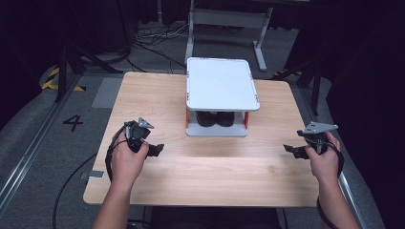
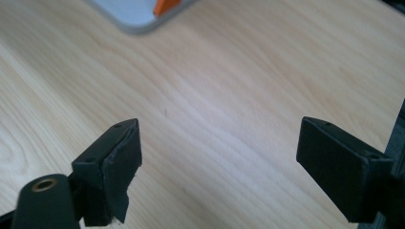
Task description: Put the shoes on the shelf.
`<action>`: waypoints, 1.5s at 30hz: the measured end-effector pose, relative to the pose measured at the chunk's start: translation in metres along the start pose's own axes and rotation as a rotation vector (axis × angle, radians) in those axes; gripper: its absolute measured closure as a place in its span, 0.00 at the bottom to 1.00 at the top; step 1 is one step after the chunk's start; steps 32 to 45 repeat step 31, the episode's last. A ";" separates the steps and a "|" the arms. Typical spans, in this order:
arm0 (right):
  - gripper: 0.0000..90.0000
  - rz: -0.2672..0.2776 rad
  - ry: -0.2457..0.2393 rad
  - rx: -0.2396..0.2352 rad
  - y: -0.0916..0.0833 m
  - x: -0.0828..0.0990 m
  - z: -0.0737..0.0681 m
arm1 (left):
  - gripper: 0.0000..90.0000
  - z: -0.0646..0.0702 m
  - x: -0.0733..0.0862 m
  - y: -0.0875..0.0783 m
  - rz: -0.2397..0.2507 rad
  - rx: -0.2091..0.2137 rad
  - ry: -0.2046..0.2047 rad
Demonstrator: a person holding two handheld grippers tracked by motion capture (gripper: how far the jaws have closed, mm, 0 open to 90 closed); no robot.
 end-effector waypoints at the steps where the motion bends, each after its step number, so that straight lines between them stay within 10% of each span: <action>1: 0.17 -0.001 0.005 -0.008 0.001 0.003 0.001 | 0.19 -0.003 0.003 0.002 -0.018 -0.015 0.012; 12: 0.17 0.014 0.122 -0.048 0.025 0.042 0.016 | 0.19 -0.023 0.037 0.025 -0.013 -0.147 0.033; 21: 0.17 0.021 0.150 -0.025 0.038 0.052 0.021 | 0.19 -0.028 0.044 0.038 -0.043 -0.071 -0.038; 23: 0.18 0.030 0.165 -0.004 0.040 0.053 0.022 | 0.18 -0.031 0.045 0.040 -0.067 -0.070 -0.110; 45: 0.18 0.036 0.194 -0.010 0.047 0.051 0.022 | 0.18 -0.033 0.049 0.043 -0.040 -0.075 -0.107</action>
Point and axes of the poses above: each handheld gripper's, and its own axes: y roughly forward along the jaws, x roughly out of its underside, z roughly to its right, the point moved 4 cm from there along y, roughly forward along the jaws, and after that the axes turned 5 degrees about -x, right-handed, at the moved point
